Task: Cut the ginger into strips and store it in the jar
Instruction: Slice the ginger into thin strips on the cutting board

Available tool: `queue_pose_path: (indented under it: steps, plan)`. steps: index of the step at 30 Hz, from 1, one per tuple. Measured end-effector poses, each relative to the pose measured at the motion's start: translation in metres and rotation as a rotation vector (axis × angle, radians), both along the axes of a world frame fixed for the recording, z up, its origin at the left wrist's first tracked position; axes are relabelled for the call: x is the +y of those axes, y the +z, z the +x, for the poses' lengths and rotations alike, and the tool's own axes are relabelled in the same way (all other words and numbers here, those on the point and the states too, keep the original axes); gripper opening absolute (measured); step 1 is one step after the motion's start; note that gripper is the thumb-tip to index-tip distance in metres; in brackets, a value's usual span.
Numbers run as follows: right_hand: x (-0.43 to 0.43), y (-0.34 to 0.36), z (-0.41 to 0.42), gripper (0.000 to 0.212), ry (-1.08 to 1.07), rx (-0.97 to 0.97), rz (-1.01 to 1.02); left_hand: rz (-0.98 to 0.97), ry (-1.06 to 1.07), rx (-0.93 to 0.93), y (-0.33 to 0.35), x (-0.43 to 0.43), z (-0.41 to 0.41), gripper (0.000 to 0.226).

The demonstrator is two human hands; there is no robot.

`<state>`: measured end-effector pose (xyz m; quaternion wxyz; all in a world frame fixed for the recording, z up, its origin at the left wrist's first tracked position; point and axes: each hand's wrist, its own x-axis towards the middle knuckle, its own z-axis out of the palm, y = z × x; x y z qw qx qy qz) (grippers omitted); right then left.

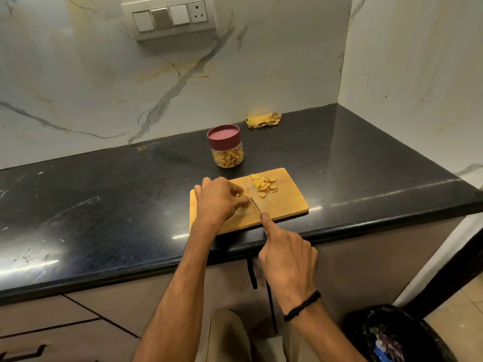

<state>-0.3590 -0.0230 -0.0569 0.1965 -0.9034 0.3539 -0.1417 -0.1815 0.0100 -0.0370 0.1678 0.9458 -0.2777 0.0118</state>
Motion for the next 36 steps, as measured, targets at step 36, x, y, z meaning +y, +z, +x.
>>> queue_pose_path:
  steps: [36]
  plan:
    - [-0.024, -0.014, 0.012, 0.035, -0.08, -0.457, 0.39, -0.063, -0.054, 0.121, -0.003, 0.007, 0.009, 0.036]
